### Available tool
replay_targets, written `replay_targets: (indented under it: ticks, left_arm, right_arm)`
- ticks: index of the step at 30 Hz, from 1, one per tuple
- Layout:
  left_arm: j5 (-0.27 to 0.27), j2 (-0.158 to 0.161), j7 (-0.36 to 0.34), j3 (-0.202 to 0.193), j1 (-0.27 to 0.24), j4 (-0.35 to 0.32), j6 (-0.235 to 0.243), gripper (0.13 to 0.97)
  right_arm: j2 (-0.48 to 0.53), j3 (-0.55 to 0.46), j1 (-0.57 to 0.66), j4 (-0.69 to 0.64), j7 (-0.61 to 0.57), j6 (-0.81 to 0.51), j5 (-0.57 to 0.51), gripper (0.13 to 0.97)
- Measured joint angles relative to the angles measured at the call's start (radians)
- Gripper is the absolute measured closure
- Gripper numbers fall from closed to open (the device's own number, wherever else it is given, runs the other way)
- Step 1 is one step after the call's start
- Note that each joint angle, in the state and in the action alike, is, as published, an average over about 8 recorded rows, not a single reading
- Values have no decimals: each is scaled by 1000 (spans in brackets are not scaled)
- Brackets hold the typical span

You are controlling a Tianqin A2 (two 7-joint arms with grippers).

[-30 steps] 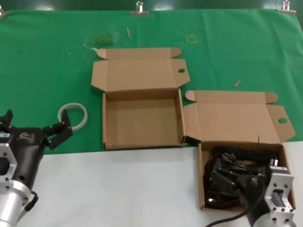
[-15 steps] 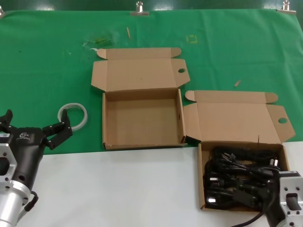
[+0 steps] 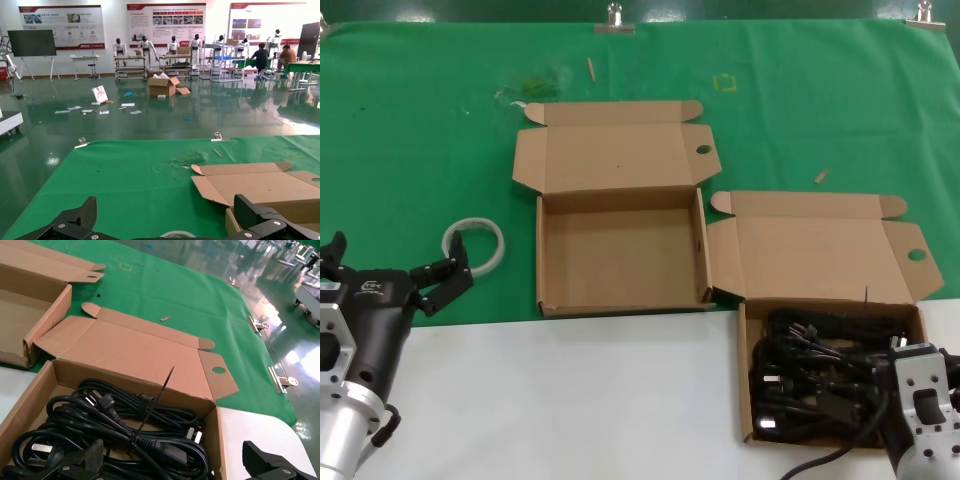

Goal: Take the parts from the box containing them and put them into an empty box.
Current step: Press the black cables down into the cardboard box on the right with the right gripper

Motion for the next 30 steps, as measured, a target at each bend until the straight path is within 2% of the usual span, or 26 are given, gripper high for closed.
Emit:
replay_targets:
  ticks: [30]
  left_arm:
    - [0,0,0,0,0,0,0,132]
  right_arm:
    - [0,-9,146,-243,-109,-82,0,129]
